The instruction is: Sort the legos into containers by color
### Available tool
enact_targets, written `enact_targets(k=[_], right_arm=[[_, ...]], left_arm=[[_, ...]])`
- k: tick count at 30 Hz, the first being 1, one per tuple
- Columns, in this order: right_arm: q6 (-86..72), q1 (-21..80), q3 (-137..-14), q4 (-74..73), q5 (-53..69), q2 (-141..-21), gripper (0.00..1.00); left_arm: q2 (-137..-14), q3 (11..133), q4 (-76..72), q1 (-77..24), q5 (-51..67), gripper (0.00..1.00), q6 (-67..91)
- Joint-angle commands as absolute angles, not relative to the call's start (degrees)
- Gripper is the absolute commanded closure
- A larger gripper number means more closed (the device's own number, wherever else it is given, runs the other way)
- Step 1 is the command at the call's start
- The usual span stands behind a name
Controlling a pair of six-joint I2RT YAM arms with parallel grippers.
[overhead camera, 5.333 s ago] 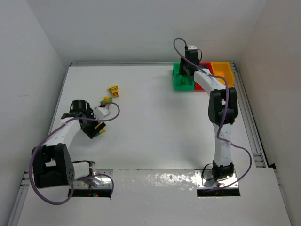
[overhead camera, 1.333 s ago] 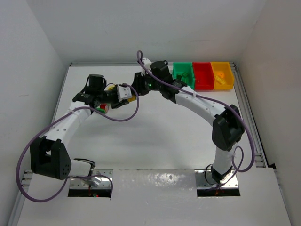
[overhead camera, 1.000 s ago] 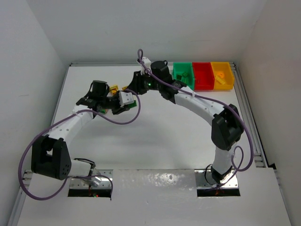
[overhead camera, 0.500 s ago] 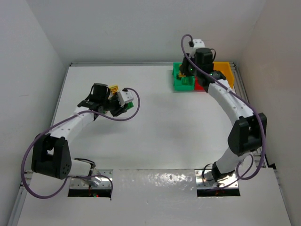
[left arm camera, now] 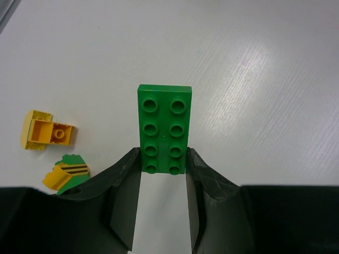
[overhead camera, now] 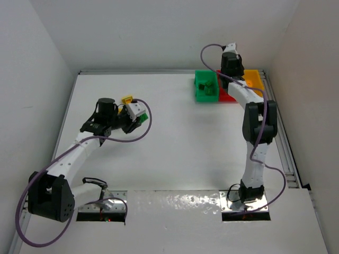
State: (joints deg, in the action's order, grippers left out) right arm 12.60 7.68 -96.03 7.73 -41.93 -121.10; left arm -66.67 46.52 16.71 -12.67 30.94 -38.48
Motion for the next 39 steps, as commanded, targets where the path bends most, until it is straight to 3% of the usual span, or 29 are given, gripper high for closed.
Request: enact_targets(k=[1,7,13,19,20,21,26,32,39], right_arm=[[24.42,6.86,-99.92,21.08,-48.59,-125.31,1.00],[29.89,3.61,-106.43,26.54,-50.45,-133.15,1.00],[19.96,0.18,-107.58,16.89,-41.15,-135.18,0.99],[18.20,0.26,-107.23,15.82,-38.32,-136.84,0.84],[17.85,0.26,-107.40,15.82,-38.58,-136.93,0.80],[17.23,0.26,-107.14,16.08,-38.93,-136.76,0.64],[16.26,0.26,-106.26,16.61,-38.49,-135.35,0.47],[14.69,0.18,-106.61,14.42,-38.32,-132.98,0.38],[7.21,4.83,-98.37,8.62,-34.62,-120.35,0.31]], left_arm=[[-63.99,44.91,14.41,-12.74,30.68,1.00,-35.69],[-64.07,43.86,12.14,-12.74,31.29,1.00,-34.80],[-66.00,44.38,9.58,-12.66,30.85,1.00,-33.40],[-67.94,45.53,9.49,-12.74,30.41,1.00,-33.92],[-68.03,45.61,9.49,-12.74,30.24,1.00,-34.01],[-68.20,45.79,9.49,-12.66,29.80,1.00,-34.10],[-68.20,45.79,9.67,-12.74,29.18,1.00,-33.84],[-67.68,45.44,9.85,-12.74,29.44,1.00,-33.75],[-66.97,45.09,7.56,-12.74,31.20,1.00,-34.01]])
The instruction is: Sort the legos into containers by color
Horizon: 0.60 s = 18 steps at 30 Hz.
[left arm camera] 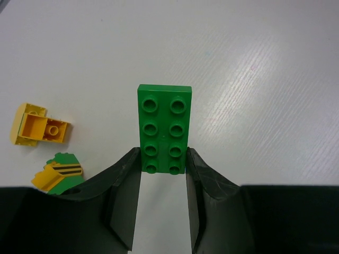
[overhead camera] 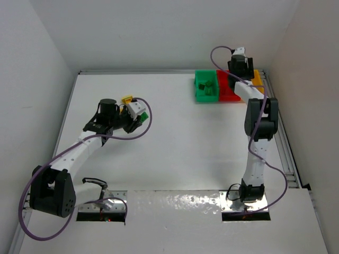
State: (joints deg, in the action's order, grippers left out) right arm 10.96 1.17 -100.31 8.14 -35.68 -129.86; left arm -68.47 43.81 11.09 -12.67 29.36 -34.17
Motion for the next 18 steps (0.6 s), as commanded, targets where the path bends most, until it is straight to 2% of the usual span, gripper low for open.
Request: enact_targets(k=[1,6,9,10,13,15,17,18], right_arm=[[6.25,5.88,-97.74,8.00,-34.72,-119.02,0.30],[-0.51,12.81,-94.40,-1.36,-32.71,-110.93,0.28],[-7.01,16.25,-90.81,-7.38,-12.73,-102.78,0.32],[-8.86,17.30,-88.88,-5.47,1.87,-101.35,0.33],[-19.75,19.24,-82.10,-0.36,25.48,-99.49,0.41],[-21.27,23.54,-82.96,0.18,30.74,-100.45,0.43],[-20.57,28.55,-85.33,-3.33,32.95,-102.04,0.38],[-20.83,29.70,-85.78,-3.43,33.92,-102.48,0.33]], left_arm=[[-66.97,45.17,7.04,-12.74,31.46,1.00,-34.19],[-66.80,45.61,5.54,-12.83,32.96,1.00,-35.68],[-66.53,45.70,5.01,-12.92,34.10,1.00,-37.70],[-66.19,45.70,4.92,-12.92,34.19,1.00,-38.75],[-65.66,45.62,5.10,-12.92,34.98,1.00,-40.51],[-65.48,45.62,5.71,-13.09,35.59,1.00,-43.06],[-65.39,45.88,5.89,-13.10,35.51,1.00,-43.77],[-65.22,46.05,6.06,-13.10,35.59,1.00,-43.68]])
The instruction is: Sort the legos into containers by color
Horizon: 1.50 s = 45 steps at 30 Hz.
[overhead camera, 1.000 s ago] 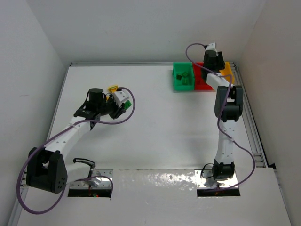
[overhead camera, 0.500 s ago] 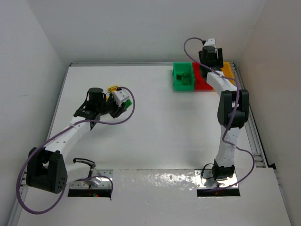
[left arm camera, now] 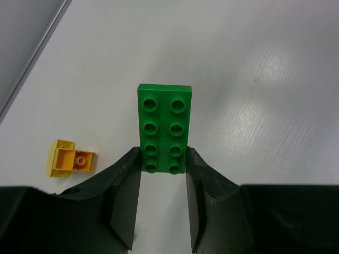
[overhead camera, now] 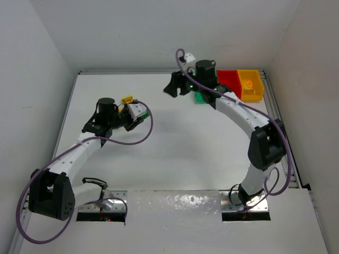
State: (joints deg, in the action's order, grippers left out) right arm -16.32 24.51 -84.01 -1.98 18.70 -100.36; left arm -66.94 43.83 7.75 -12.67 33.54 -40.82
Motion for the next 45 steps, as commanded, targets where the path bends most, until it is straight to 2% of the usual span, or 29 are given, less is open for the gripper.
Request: enact_targets(k=[1,5,20,24,27,28,29,30,32,33,35,36,37,43,45], right_arm=[[-21.61,31.19,-86.04,-2.38,34.71,-103.09,0.32],[-26.89,33.13,-84.90,2.55,35.42,-104.23,0.33],[-27.95,36.47,-85.43,0.18,33.92,-108.19,0.41],[-27.86,37.53,-87.62,0.18,33.84,-110.38,0.45],[-27.60,38.32,-88.50,0.17,34.10,-111.18,0.61],[-27.51,38.41,-88.59,0.18,34.10,-111.44,0.73],[-27.60,38.58,-88.59,0.18,34.19,-111.62,0.78],[-27.60,38.58,-88.85,0.18,34.45,-111.88,0.91],[-27.60,38.58,-88.86,-1.22,34.28,-111.80,1.00],[-27.34,38.50,-88.34,-1.23,34.10,-111.62,1.00],[-26.90,38.06,-87.72,-1.14,32.88,-111.01,1.00],[-26.29,37.88,-87.37,-1.23,32.35,-110.92,1.00],[-26.11,37.45,-87.10,-1.23,31.73,-110.66,1.00],[-28.12,28.49,-87.10,-1.75,25.41,-109.25,1.00],[-26.73,22.78,-88.41,-4.82,16.56,-108.81,1.00]], left_arm=[[-65.30,46.23,6.24,-13.18,35.68,1.00,-43.77],[-64.69,46.32,6.42,-13.27,36.30,1.00,-43.86],[-64.51,46.23,4.48,-13.80,36.12,1.00,-41.48],[-64.42,46.32,4.39,-13.80,36.65,1.00,-41.40],[-64.42,46.14,3.96,-13.80,36.39,1.00,-41.22],[-64.51,46.06,3.52,-13.80,36.04,1.00,-40.87],[-64.42,45.97,3.34,-13.80,35.86,1.00,-40.78],[-64.42,45.88,2.99,-13.80,35.60,1.00,-40.26],[-64.42,45.79,2.46,-13.80,34.98,1.00,-38.60],[-64.42,45.70,1.76,-13.80,33.94,0.77,-37.63],[-64.42,45.70,1.41,-13.80,32.79,0.45,-36.04],[-64.42,45.53,1.23,-13.80,31.74,0.10,-34.82],[-64.42,45.44,1.06,-13.80,31.03,0.00,-34.20],[-64.42,46.32,1.05,-13.71,19.18,0.00,-24.01],[-64.42,46.93,2.54,-13.54,15.14,0.00,-20.66]])
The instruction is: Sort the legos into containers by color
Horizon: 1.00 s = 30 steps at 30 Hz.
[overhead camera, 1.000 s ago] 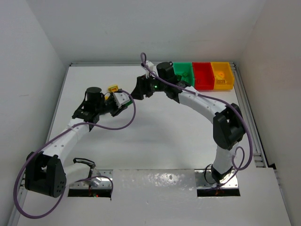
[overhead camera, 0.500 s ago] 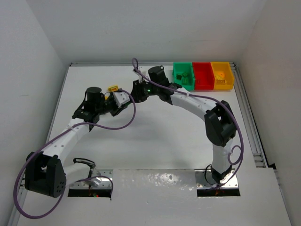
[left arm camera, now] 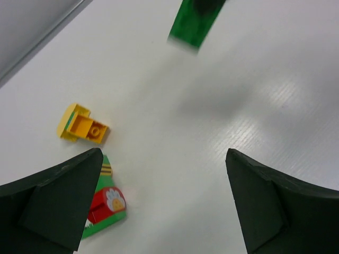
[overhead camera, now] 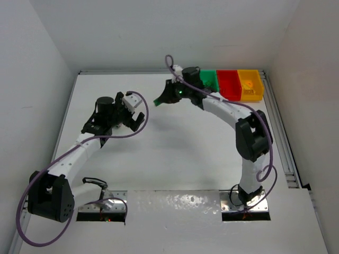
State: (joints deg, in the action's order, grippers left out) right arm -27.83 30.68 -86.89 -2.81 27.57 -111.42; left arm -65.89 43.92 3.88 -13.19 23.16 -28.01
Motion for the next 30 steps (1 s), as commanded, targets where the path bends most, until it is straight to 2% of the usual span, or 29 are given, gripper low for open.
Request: enact_targets(k=[1,2,3,6,7,8,10,11,13,16,19,20,23,30], right_arm=[[-25.59,21.20,-89.03,-6.23,12.52,-108.81,1.00],[-24.10,18.48,-90.77,-8.42,7.96,-109.07,1.00],[-20.25,17.41,-91.66,-9.05,-1.57,-109.42,1.00],[-13.48,14.60,-95.17,-9.23,-13.67,-112.66,1.00],[-12.32,14.07,-96.40,-9.23,-18.93,-113.89,1.00],[-11.52,13.11,-98.94,-9.32,-20.64,-115.04,1.00],[-10.46,11.96,-101.33,-9.23,-23.46,-118.90,1.00],[-10.28,11.08,-103.69,-9.05,-23.90,-120.22,1.00],[-10.37,9.76,-106.16,-9.14,-23.47,-124.35,1.00],[-11.77,8.71,-111.08,-10.89,-20.49,-129.00,1.00],[-12.13,8.70,-113.55,-10.99,-18.90,-130.69,1.00],[-12.30,8.61,-112.95,-9.94,-17.59,-130.95,1.00],[-12.48,8.70,-112.50,-8.70,-16.61,-131.31,1.00],[-13.09,8.70,-110.31,-9.15,-14.34,-129.47,1.00]], left_arm=[[-64.60,47.02,3.24,-13.54,14.16,0.00,-19.44],[-64.77,47.02,3.77,-13.45,13.11,0.00,-16.64],[-65.04,47.20,5.08,-13.27,10.14,0.00,-15.05],[-68.63,49.83,9.73,-12.57,4.94,0.00,-9.33],[-70.90,50.79,11.06,-12.22,4.75,0.04,-8.97],[-71.97,51.58,12.03,-11.87,4.83,0.18,-8.79],[-74.79,54.31,14.58,-11.25,4.57,0.33,-9.22],[-76.01,57.10,15.63,-11.16,4.05,0.44,-10.19],[-80.32,60.36,19.32,-10.81,2.12,0.47,-10.89],[-86.21,66.61,24.60,-9.41,0.88,0.48,-13.26],[-90.25,69.60,26.46,-8.79,-3.06,0.36,-15.29],[-91.13,70.39,26.37,-8.35,-5.43,0.30,-16.16],[-94.65,73.11,26.02,-7.39,-5.28,0.22,-16.87],[-103.96,82.53,25.67,-7.47,-3.43,0.20,-11.61]])
